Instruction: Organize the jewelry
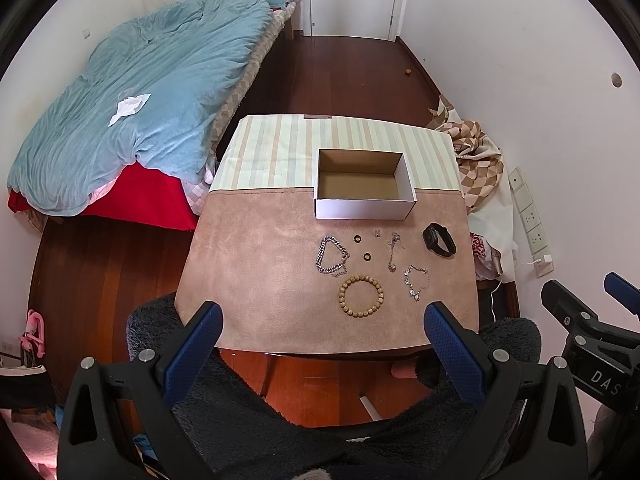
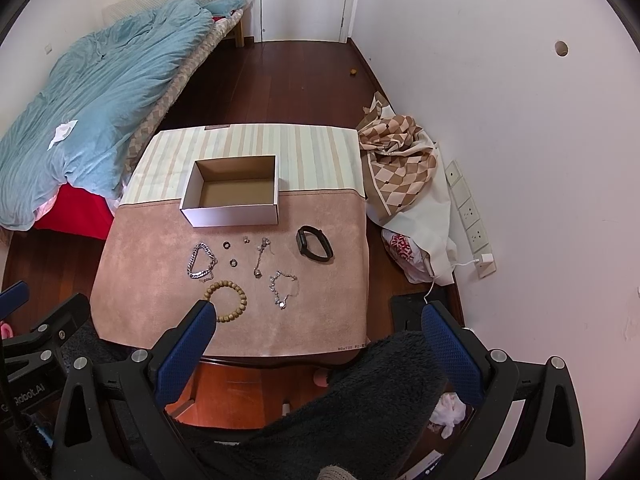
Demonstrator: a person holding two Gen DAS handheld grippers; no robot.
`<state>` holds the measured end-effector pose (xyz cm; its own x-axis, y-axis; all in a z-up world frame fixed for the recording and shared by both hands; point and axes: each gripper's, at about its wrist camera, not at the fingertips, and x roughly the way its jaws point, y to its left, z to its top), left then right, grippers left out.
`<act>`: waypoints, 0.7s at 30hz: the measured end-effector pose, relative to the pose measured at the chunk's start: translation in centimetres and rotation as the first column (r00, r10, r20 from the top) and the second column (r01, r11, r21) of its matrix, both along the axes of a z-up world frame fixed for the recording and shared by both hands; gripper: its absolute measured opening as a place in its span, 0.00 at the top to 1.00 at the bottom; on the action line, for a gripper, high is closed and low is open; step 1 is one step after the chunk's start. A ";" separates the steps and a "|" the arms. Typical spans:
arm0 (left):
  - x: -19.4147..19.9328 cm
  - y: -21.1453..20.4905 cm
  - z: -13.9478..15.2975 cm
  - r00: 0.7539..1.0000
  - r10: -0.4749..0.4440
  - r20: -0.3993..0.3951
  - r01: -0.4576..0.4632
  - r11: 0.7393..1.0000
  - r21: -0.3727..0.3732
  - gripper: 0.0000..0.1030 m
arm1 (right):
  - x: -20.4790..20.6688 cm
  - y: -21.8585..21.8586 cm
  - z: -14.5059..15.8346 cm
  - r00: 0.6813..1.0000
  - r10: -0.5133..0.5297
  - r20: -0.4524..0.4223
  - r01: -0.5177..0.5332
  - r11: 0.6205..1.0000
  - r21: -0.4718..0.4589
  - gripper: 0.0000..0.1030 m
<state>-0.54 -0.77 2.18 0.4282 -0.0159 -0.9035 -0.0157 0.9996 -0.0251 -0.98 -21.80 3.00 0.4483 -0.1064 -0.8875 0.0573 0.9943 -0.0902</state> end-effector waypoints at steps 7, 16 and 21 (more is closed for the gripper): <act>-0.3 0.1 0.3 1.000 -0.006 0.002 0.006 1.000 0.002 0.00 | 0.0 0.0 0.1 1.000 0.001 0.001 -0.001 1.000 -0.001 0.00; -0.5 0.3 0.5 1.000 -0.003 0.008 0.003 1.000 0.001 0.00 | -0.2 0.1 0.6 1.000 0.009 0.010 -0.009 1.000 0.001 0.00; -0.4 0.4 0.5 1.000 -0.003 0.008 0.003 1.000 -0.001 0.00 | -0.2 0.0 0.8 1.000 0.010 0.017 -0.010 1.000 0.003 0.00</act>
